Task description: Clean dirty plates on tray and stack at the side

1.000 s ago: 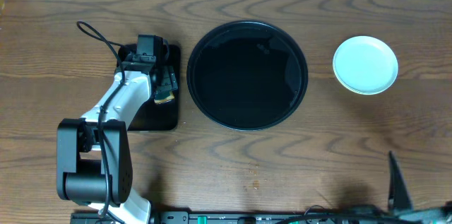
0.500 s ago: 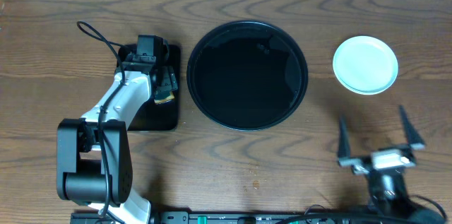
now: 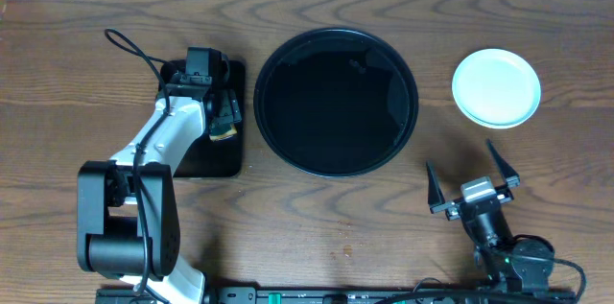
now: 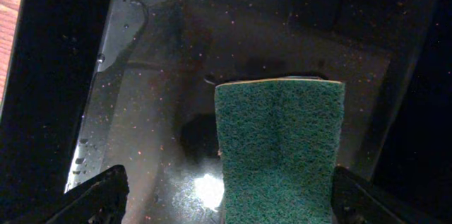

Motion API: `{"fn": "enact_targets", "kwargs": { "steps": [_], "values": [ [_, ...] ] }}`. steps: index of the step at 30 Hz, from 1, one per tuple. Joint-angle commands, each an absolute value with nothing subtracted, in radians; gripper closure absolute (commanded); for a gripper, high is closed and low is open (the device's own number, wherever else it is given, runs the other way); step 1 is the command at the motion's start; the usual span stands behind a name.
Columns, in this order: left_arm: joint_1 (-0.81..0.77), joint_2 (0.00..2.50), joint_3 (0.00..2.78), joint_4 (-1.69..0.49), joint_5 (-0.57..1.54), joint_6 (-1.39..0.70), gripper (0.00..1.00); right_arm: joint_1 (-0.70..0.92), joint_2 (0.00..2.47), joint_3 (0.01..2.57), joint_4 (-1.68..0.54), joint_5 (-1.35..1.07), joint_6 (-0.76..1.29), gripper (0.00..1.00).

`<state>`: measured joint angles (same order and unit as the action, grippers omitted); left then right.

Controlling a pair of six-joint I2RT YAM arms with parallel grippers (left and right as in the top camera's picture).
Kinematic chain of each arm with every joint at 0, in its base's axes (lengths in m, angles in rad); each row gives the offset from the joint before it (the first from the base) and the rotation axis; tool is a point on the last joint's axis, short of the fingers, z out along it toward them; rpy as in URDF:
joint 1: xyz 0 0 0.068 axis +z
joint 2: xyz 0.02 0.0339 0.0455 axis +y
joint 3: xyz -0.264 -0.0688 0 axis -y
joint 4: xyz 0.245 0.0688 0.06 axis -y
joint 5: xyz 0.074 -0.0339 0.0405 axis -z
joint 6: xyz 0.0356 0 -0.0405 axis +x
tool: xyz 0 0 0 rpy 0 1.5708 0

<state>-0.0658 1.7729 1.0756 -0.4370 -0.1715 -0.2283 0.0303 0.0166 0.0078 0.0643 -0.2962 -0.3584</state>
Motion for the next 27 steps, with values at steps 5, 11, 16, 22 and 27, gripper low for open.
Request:
{"fn": "enact_targets", "kwargs": {
  "steps": [5,11,16,22,27],
  "values": [
    [-0.062,1.752,1.073,-0.437,-0.188,-0.219,0.10,0.023,0.005,0.005,0.118,-0.222,-0.329,0.01],
    [-0.062,1.752,1.073,-0.437,-0.188,-0.219,0.10,0.024,0.006,0.006,0.023,-0.222,-0.330,0.01],
    [-0.062,1.752,1.073,-0.437,-0.188,-0.219,0.10,0.024,0.012,0.006,-0.056,-0.221,-0.330,0.01],
    [-0.062,1.752,1.073,-0.436,-0.188,-0.219,0.10,0.024,0.012,0.006,-0.056,-0.221,-0.329,0.01],
    [-0.062,1.752,1.073,-0.437,-0.188,-0.219,0.10,0.024,0.012,0.006,-0.056,-0.221,-0.330,0.01]
  ]
}}
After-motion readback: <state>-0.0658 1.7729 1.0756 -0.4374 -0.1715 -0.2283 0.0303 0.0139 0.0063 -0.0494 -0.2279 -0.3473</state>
